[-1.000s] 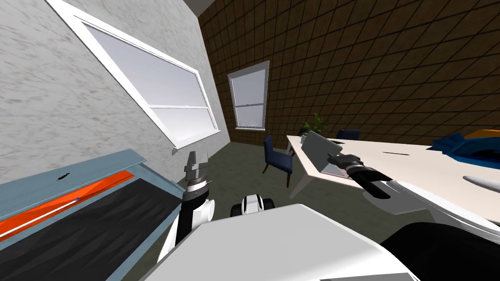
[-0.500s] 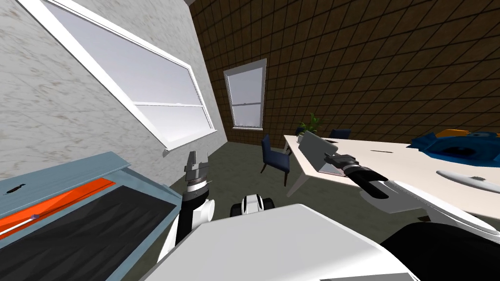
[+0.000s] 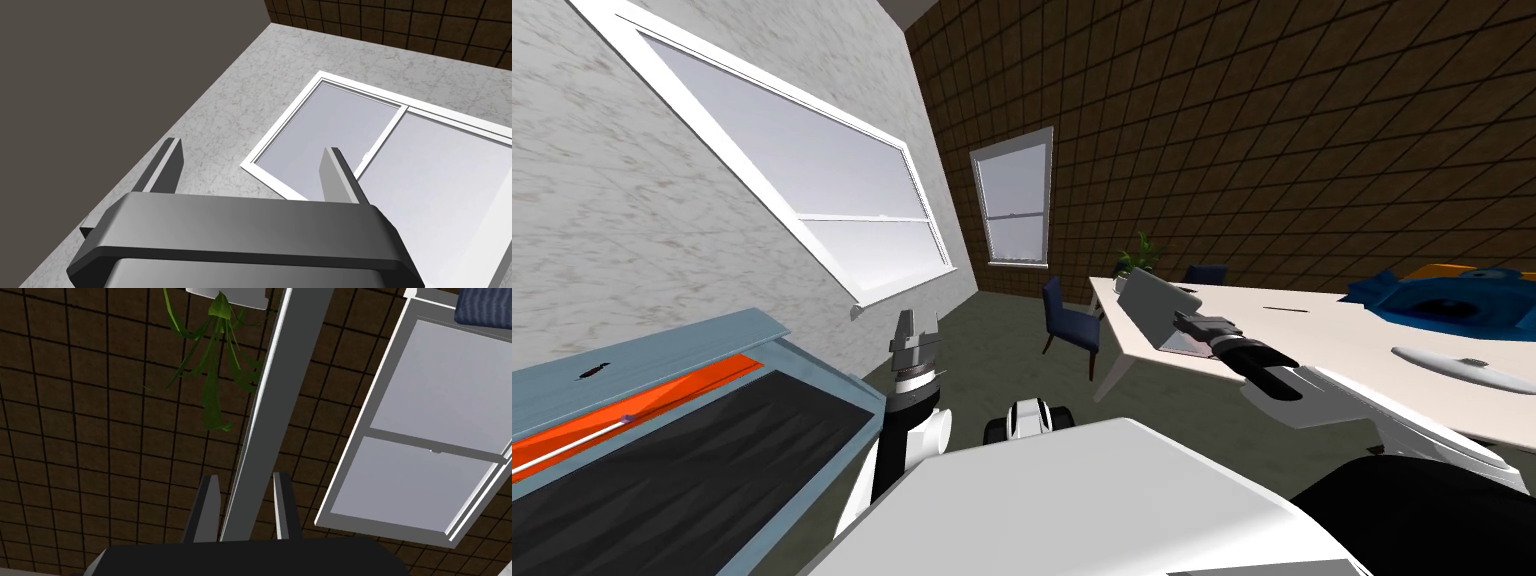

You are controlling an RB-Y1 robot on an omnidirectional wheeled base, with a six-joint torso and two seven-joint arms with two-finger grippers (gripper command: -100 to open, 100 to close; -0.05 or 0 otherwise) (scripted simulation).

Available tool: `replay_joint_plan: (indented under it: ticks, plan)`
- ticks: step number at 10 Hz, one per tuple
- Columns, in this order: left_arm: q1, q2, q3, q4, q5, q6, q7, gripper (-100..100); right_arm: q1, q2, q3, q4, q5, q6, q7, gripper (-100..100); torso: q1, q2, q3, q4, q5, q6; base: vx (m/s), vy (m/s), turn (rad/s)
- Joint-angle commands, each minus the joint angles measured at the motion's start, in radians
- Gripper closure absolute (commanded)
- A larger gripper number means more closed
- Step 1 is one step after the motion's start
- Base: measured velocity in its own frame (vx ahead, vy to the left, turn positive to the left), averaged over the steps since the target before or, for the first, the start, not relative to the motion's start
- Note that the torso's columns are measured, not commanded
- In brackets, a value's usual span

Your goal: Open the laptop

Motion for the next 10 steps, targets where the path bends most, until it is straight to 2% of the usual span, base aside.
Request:
replay_joint_plan:
  ticks: [1, 2, 3, 6, 10]
  plan:
    - [0.0, 0.0, 0.0, 0.0, 0.0, 0.0, 0.0, 0, -0.021, -0.007, 0.006, 0.023, -0.049, -0.006, -0.054, 100, -0.003, -0.001, 0.0, -0.001, -0.002, -0.001, -0.061, -0.071, 0.035]
    - [0.0, 0.0, 0.0, 0.0, 0.0, 0.0, 0.0, 0, -0.017, -0.006, 0.005, 0.016, -0.037, -0.007, -0.039, 100, -0.004, -0.001, -0.001, -0.001, -0.003, -0.001, -0.031, -0.027, 0.011]
    - [0.0, 0.0, 0.0, 0.0, 0.0, 0.0, 0.0, 0, -0.045, 0.016, 0.016, 0.045, -0.063, -0.023, -0.072, 100, -0.002, -0.003, -0.001, -0.002, -0.002, 0.0, -0.046, -0.066, 0.037]
    - [0.0, 0.0, 0.0, 0.0, 0.0, 0.0, 0.0, 0, -0.086, 0.049, 0.033, 0.089, -0.098, -0.046, -0.112, 100, -0.012, -0.001, 0.0, -0.002, -0.006, 0.003, -0.064, -0.107, 0.047]
    - [0.0, 0.0, 0.0, 0.0, 0.0, 0.0, 0.0, 0, -0.14, 0.094, 0.055, 0.149, -0.144, -0.076, -0.167, 100, -0.011, -0.002, 0.001, -0.005, -0.011, 0.003, -0.056, -0.089, 0.02]
